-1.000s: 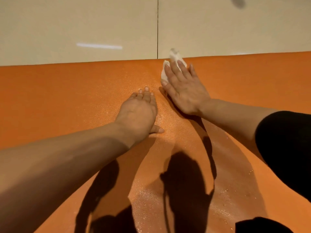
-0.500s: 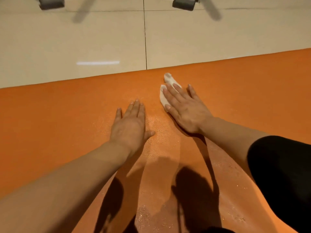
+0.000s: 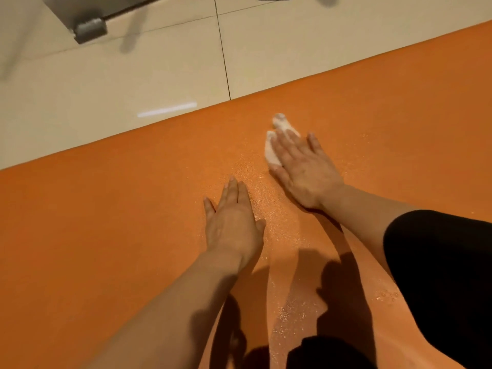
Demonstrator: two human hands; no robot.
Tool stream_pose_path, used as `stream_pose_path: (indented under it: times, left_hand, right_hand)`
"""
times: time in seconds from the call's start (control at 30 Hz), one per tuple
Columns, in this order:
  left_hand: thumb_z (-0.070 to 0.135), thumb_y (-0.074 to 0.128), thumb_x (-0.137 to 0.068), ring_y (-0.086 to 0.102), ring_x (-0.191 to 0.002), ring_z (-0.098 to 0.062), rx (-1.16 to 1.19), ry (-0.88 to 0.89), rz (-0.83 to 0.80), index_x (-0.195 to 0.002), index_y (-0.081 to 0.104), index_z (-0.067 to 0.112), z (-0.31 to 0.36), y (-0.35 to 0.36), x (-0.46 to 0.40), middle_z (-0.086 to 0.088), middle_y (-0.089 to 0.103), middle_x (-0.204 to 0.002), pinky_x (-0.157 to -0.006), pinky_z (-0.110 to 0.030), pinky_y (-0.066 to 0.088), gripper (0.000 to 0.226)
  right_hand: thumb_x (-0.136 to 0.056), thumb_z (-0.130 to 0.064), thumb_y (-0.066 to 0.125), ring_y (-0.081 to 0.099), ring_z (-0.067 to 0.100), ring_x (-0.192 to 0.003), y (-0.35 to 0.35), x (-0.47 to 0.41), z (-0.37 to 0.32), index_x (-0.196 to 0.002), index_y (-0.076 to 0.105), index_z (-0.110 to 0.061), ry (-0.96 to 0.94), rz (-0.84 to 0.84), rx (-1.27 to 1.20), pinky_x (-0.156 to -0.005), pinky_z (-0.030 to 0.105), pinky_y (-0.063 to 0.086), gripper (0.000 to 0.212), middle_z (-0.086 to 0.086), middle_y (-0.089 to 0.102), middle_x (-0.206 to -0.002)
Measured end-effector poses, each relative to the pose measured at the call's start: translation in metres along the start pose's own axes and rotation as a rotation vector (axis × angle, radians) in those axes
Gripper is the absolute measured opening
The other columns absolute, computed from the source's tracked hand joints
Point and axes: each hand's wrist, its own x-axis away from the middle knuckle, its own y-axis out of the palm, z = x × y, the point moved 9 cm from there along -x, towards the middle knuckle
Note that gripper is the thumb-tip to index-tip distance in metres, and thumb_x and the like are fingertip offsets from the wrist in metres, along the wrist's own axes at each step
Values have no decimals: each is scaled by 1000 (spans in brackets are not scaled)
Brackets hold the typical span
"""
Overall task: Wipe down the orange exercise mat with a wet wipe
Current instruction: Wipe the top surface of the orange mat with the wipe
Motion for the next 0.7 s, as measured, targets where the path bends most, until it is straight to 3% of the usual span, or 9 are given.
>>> stream_pose_path:
  times: [0.13, 0.3, 0.37, 0.57, 0.7]
  left_hand:
    - [42, 47, -98, -5, -149, -18, 10, -6, 16, -154, -4, 12, -1, 6, 13, -5, -12, -161, -117, -47, -6, 82]
    - [41, 45, -98, -5, -149, -15, 46, -20, 32, -154, -4, 14, -1, 15, 27, -4, -11, -161, -118, -46, -6, 78]
    - [42, 44, -99, -6, -149, -15, 36, -15, 34, -154, -3, 14, -2, 18, 33, -3, -10, -162, -118, -47, -5, 77]
    - [41, 40, -100, -6, -149, -14, 19, -30, 12, -154, -1, 14, -4, 28, 57, -3, -10, -161, -117, -48, -5, 73]
    - [42, 39, -100, -6, -149, -14, 33, -36, 21, -154, 0, 14, -1, 33, 70, -3, -9, -162, -117, -49, -5, 72]
  right_hand:
    - [-98, -53, -1, -14, 23, -148, -4, 7, 4, -154, -8, -13, 171, -14, -48, -120, 45, -10, 69, 6, -14, -162]
    - [-95, -54, -9, -19, 17, -147, 9, 28, -57, -155, -8, -17, -141, -85, -42, -118, 45, -15, 70, 1, -16, -162]
    - [-99, -52, -1, -18, 13, -147, 9, 33, -44, -155, -9, -21, -180, -118, -12, -117, 47, -16, 64, -3, -17, -161]
    - [-100, -52, 2, -18, 18, -148, 7, 52, 12, -154, -11, -18, 121, -130, 23, -116, 51, -17, 66, 1, -18, -161]
    - [-99, -53, 2, -20, 23, -147, 13, 61, -42, -154, -11, -15, -4, -152, 17, -117, 50, -16, 68, 6, -19, -160]
